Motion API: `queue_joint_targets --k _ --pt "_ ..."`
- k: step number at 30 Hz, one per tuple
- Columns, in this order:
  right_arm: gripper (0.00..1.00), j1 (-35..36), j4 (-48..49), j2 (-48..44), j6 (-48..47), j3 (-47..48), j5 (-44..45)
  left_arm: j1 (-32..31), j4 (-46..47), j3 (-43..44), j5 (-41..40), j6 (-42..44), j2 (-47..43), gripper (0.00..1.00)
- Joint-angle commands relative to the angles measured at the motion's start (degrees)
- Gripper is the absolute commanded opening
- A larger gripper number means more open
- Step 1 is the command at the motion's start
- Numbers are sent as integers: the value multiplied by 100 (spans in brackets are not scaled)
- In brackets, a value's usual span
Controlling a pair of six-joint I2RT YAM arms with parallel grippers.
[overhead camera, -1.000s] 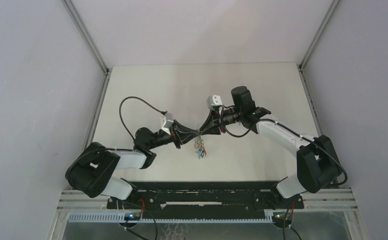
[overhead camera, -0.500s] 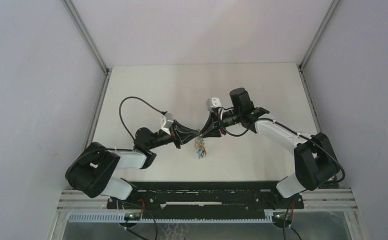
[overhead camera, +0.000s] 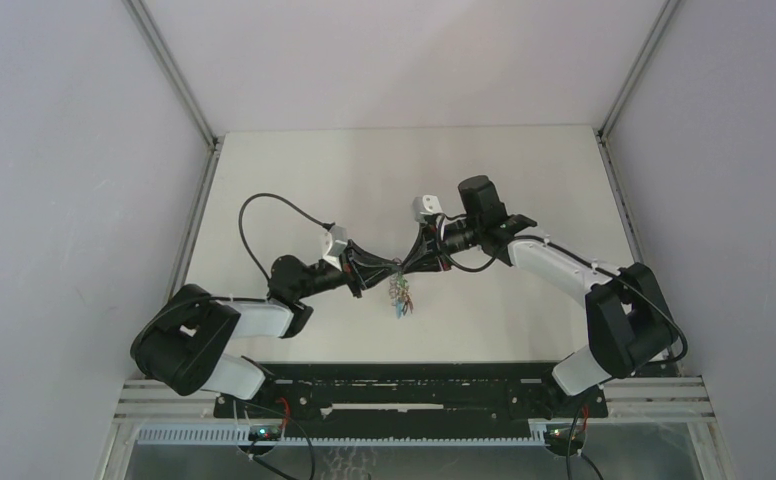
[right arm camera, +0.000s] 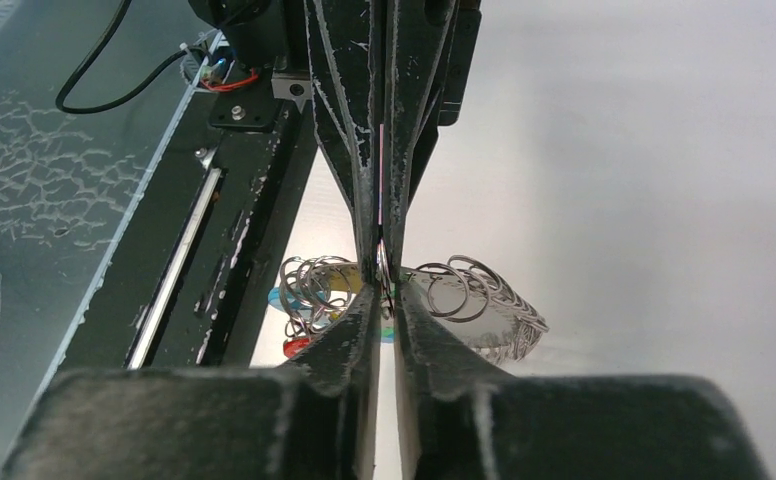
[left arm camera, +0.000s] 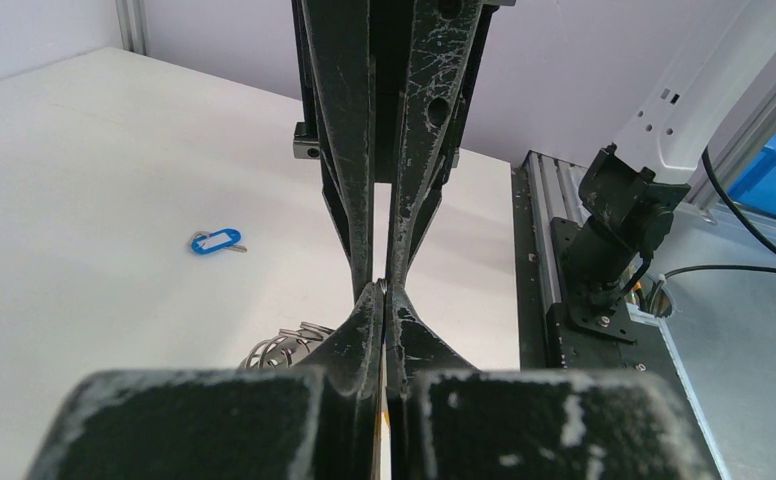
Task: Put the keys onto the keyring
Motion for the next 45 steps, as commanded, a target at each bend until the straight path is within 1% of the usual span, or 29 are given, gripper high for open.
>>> queue_joint_targets --k 1,2,3,5,7,11,13,17,19,26,32,40,45 --pt "4 35 227 29 24 39 -202 -53 533 92 -101 -82 -70 0" --pt "1 30 225 24 22 43 -211 -53 529 109 -101 -82 -65 0" --pt "0 26 213 13 24 43 -211 -53 524 109 -101 -82 -57 0" --pt "0 28 90 -5 -7 93 -184 -54 528 102 -109 -93 -40 0" --pt "0 35 -236 -22 -122 226 -108 -49 520 89 -78 -83 -22 0" --pt "0 102 -1242 -85 -388 622 362 19 521 75 22 -96 -37 11" --pt "0 162 -1776 -87 -536 853 637 58 520 89 104 -129 -10 13" --pt "0 353 -2430 -77 -613 1229 1216 78 515 179 349 -216 141 13" --pt "0 413 -2656 -55 -642 1308 1371 71 520 241 476 -246 224 13" --pt "0 543 -3558 167 -884 2067 1905 76 511 305 665 -273 393 14" --pt "0 848 -4465 517 -1100 2789 2495 75 511 420 879 -353 491 14" --pt "0 1078 -4956 776 -1273 3371 2692 59 511 517 1042 -422 608 11" --pt "0 1205 -5233 926 -1384 3663 2803 19 511 590 1110 -461 712 5"
